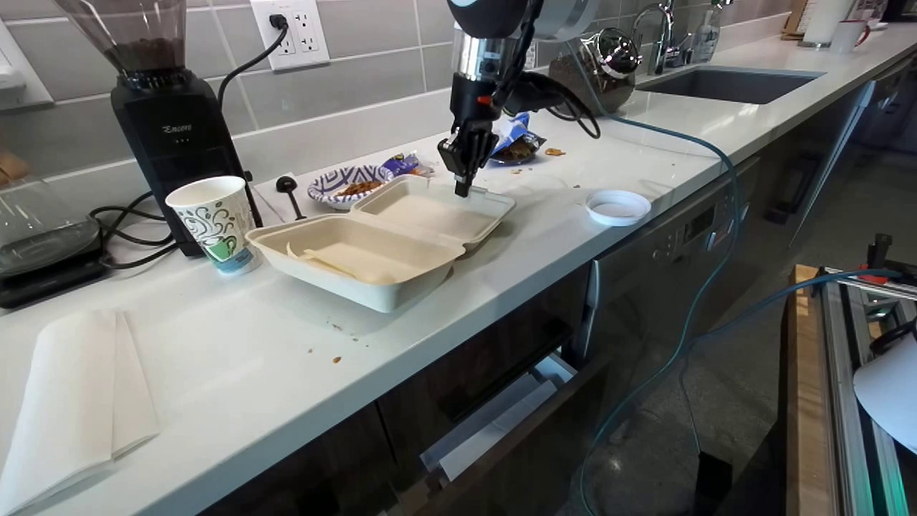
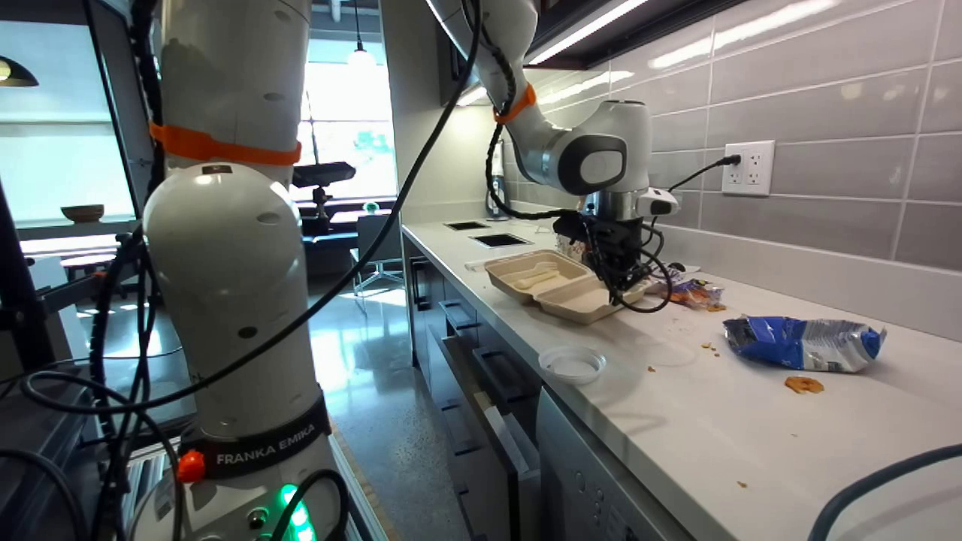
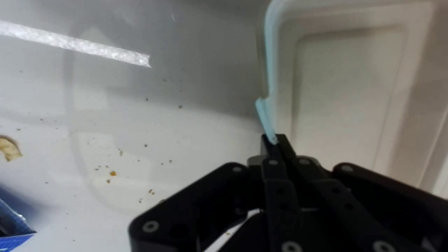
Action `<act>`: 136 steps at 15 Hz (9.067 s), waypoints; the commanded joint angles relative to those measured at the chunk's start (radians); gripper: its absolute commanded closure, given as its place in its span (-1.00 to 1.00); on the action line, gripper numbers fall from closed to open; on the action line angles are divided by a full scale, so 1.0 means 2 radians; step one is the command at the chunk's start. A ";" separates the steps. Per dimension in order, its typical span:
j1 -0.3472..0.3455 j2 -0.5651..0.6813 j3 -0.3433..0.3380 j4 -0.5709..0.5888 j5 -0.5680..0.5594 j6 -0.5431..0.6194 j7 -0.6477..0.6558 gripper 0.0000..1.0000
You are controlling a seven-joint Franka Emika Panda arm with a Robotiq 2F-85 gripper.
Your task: Close the takeaway pack
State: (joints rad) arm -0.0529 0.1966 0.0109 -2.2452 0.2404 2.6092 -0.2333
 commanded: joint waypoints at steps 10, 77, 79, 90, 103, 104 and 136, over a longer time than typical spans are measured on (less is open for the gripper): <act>0.007 -0.028 -0.067 -0.011 -0.180 -0.018 0.178 0.99; -0.087 0.072 -0.072 0.094 0.249 -0.211 0.528 -1.00; -0.088 0.069 -0.075 0.094 0.269 -0.224 0.511 -1.00; -0.077 0.028 -0.077 0.107 0.357 -0.288 0.441 -1.00; -0.027 0.014 -0.057 0.151 0.334 -0.296 0.443 -1.00; -0.025 0.014 -0.056 0.153 0.335 -0.295 0.440 -1.00; 0.012 0.001 -0.030 0.171 0.273 -0.334 0.397 -1.00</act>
State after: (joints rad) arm -0.0369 0.2049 -0.0521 -1.9098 0.8059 1.9556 0.5740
